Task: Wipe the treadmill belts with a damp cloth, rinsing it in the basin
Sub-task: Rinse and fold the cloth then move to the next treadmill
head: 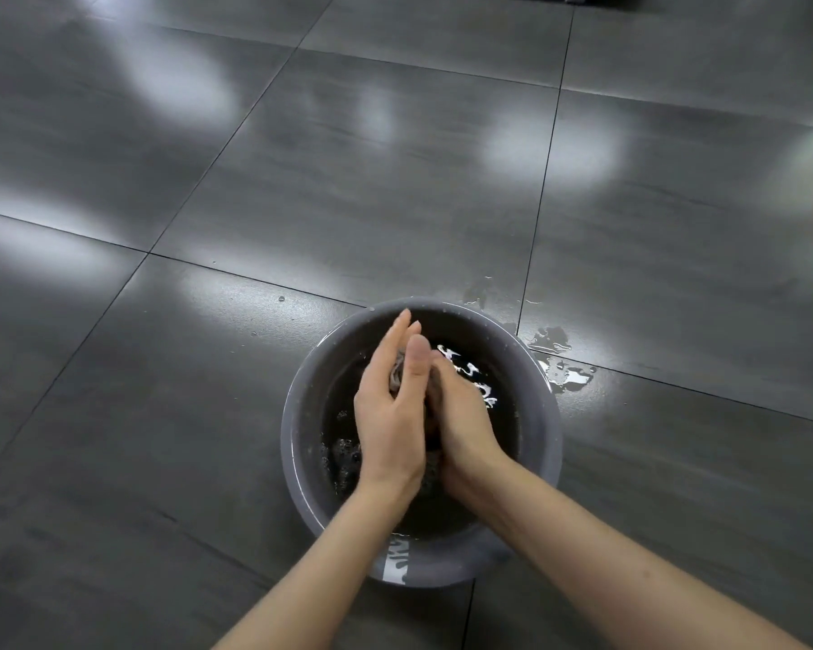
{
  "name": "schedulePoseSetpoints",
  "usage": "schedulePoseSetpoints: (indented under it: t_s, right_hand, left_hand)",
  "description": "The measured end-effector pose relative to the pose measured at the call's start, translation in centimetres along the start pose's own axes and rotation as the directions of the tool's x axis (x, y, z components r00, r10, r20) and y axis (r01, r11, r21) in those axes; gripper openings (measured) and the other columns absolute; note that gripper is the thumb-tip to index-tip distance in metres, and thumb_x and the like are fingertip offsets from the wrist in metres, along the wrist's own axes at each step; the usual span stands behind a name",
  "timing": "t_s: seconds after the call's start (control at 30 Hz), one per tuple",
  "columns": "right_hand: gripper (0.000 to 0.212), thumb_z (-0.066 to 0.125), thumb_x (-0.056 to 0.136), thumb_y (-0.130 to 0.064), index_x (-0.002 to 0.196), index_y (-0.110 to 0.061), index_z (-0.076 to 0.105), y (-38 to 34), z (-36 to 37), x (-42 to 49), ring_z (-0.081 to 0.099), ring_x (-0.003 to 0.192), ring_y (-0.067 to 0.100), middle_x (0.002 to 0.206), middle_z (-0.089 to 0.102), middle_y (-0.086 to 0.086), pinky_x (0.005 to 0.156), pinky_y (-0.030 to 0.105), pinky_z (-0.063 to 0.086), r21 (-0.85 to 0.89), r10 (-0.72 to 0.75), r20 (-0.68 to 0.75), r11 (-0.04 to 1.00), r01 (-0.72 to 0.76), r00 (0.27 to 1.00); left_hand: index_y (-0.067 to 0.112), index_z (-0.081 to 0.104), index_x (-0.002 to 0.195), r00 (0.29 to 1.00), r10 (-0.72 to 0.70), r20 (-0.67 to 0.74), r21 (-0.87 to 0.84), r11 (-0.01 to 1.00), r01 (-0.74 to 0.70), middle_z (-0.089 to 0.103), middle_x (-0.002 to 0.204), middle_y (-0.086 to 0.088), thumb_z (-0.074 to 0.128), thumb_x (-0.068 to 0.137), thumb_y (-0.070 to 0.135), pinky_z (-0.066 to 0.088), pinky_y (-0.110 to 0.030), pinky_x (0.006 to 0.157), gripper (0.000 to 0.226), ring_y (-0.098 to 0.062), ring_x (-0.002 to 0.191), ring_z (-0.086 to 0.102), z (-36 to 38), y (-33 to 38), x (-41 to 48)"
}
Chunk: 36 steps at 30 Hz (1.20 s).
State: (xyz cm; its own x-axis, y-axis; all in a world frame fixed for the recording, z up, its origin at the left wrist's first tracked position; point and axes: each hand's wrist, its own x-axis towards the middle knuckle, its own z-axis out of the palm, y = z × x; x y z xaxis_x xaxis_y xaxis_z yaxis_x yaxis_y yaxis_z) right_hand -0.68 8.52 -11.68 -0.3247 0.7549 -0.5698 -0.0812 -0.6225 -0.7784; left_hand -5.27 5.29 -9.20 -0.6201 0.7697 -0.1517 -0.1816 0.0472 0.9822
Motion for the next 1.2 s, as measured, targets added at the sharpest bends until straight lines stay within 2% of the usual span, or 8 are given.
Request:
schedulePoseSetpoints:
  t_s: [0.1, 0.2, 0.37, 0.6, 0.77, 1.03, 1.1, 1.2]
  right_hand:
    - [0.051, 0.040, 0.092, -0.055, 0.077, -0.013, 0.065, 0.9, 0.5, 0.3, 0.066, 0.075, 0.021, 0.073, 0.069, 0.003, 0.075, 0.048, 0.052, -0.390, -0.307, -0.166, 0.893, 0.224, 0.937]
    - [0.055, 0.027, 0.090, -0.060, 0.074, -0.020, 0.062, 1.0, 0.6, -0.4, 0.063, 0.069, 0.014, 0.069, 0.066, -0.002, 0.071, 0.046, 0.050, -0.454, -0.471, -0.174, 0.818, 0.354, 0.865]
    - [0.052, 0.020, 0.090, -0.053, 0.072, -0.018, 0.053, 2.1, 0.4, -0.5, 0.057, 0.063, 0.011, 0.065, 0.060, -0.004, 0.065, 0.043, 0.046, -0.554, -0.604, -0.102, 0.694, 0.460, 0.790]
    - [0.032, 0.022, 0.091, -0.037, 0.064, -0.023, 0.034, 3.4, -0.2, 1.0, 0.037, 0.051, 0.013, 0.052, 0.032, -0.014, 0.052, 0.037, 0.033, -0.691, -0.675, 0.055, 0.506, 0.516, 0.735]
    - [0.027, 0.027, 0.091, -0.029, 0.065, -0.024, 0.032, 4.2, -0.8, 2.6, 0.025, 0.052, 0.009, 0.054, 0.032, -0.007, 0.051, 0.033, 0.021, -0.710, -0.679, 0.106, 0.460, 0.533, 0.726]
    - [0.033, 0.030, 0.092, -0.022, 0.062, -0.018, 0.042, 2.2, -0.1, 3.4, 0.043, 0.044, 0.020, 0.051, 0.044, 0.001, 0.050, 0.028, 0.020, -0.758, -0.665, 0.182, 0.375, 0.534, 0.724]
    - [0.036, 0.029, 0.095, -0.027, 0.064, -0.016, 0.045, 1.3, 0.4, 2.4, 0.047, 0.050, 0.022, 0.056, 0.049, 0.001, 0.053, 0.030, 0.023, -0.784, -0.610, 0.096, 0.441, 0.437, 0.787]
    - [0.041, 0.034, 0.099, -0.042, 0.079, -0.013, 0.054, -1.1, 1.1, 0.6, 0.056, 0.074, 0.014, 0.076, 0.061, -0.003, 0.070, 0.032, 0.041, -0.573, -0.187, -0.130, 0.816, 0.080, 0.974]
  left_hand:
    - [0.019, 0.069, 0.107, 0.990, -0.037, -0.135, -0.056, 0.998, 0.029, 0.073, 0.099, 0.009, 0.064, 0.071, 0.047, 0.050, -0.017, 0.082, 0.045, 0.000, 0.097, 0.066, 0.8, 0.7, -0.6]
    - [0.006, 0.072, 0.083, 0.962, -0.183, -0.204, -0.129, 0.979, 0.158, 0.074, 0.077, -0.003, 0.065, 0.081, 0.037, 0.053, -0.020, 0.067, 0.031, -0.009, 0.075, 0.070, 0.7, 1.0, -0.5]
    - [0.012, 0.058, 0.056, 0.852, -0.436, -0.291, -0.248, 0.894, 0.373, 0.067, 0.057, -0.001, 0.058, 0.090, 0.042, 0.052, -0.021, 0.052, 0.045, -0.009, 0.054, 0.064, 0.1, 0.5, 0.6]
    - [0.012, 0.048, 0.062, 0.748, -0.579, -0.323, -0.326, 0.811, 0.486, 0.050, 0.047, 0.001, 0.057, 0.091, 0.019, 0.045, -0.019, 0.042, 0.032, -0.011, 0.043, 0.052, -0.4, -1.0, 2.0]
    - [0.015, 0.041, 0.059, 0.675, -0.655, -0.340, -0.350, 0.754, 0.555, 0.038, 0.051, 0.000, 0.055, 0.083, 0.002, 0.036, -0.022, 0.045, 0.031, -0.013, 0.047, 0.037, -0.3, -2.7, 3.2]
    - [0.013, 0.044, 0.055, 0.584, -0.700, -0.411, -0.259, 0.704, 0.661, 0.042, 0.051, 0.000, 0.056, 0.084, 0.007, 0.038, -0.028, 0.053, 0.033, -0.014, 0.050, 0.042, 0.1, -1.0, 4.8]
    - [0.013, 0.051, 0.057, 0.590, -0.718, -0.370, -0.254, 0.689, 0.679, 0.051, 0.051, 0.000, 0.059, 0.089, 0.016, 0.046, -0.028, 0.056, 0.033, -0.014, 0.053, 0.051, 0.2, 0.4, 4.9]
    - [0.017, 0.064, 0.080, 0.622, -0.770, -0.139, -0.181, 0.638, 0.749, 0.069, 0.080, -0.002, 0.057, 0.091, 0.041, 0.053, -0.036, 0.079, 0.027, -0.019, 0.082, 0.066, -1.0, 3.4, 4.5]
